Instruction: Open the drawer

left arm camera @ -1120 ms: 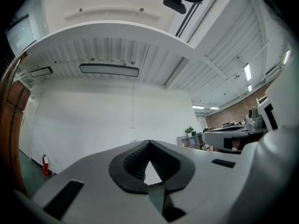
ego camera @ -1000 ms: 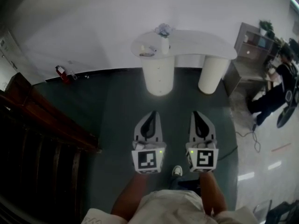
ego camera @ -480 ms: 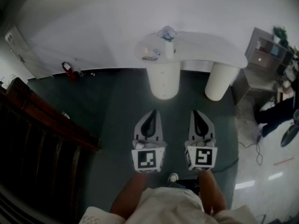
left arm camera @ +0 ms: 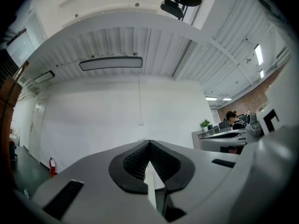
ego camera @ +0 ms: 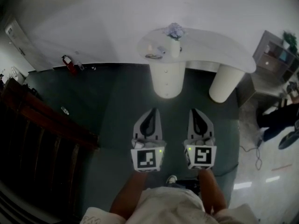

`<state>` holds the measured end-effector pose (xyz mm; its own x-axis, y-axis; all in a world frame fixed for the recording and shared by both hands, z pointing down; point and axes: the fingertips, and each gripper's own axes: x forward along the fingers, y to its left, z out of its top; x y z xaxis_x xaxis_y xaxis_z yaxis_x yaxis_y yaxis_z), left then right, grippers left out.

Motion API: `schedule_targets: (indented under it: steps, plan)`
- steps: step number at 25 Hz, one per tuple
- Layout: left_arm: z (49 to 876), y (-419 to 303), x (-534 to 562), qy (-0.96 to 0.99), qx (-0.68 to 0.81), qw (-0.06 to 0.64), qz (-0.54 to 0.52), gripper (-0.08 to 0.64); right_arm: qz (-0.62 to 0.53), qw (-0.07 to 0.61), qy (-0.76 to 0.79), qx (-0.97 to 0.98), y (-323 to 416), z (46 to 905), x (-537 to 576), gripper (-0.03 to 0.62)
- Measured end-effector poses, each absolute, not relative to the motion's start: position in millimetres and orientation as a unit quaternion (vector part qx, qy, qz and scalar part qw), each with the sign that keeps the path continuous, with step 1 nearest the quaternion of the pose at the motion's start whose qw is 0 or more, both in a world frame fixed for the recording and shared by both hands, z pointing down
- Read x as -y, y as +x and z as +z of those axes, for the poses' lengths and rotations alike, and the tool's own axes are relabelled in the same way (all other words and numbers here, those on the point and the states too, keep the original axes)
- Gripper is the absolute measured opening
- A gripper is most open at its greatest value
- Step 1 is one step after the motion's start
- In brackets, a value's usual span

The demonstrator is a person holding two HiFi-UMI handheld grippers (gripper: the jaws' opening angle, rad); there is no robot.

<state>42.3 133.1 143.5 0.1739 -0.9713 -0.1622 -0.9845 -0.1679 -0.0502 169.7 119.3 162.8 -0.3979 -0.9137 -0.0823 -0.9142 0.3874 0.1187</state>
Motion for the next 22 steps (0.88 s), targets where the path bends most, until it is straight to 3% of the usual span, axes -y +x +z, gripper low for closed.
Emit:
schedule_targets:
  steps: [22]
  plan:
    - [153.5,-130.8,45.2,-0.775,-0.626,0.068,0.054,0.002,0.093,-0.018,-0.585,-0.806,9.4,167.7,54.2,0.005]
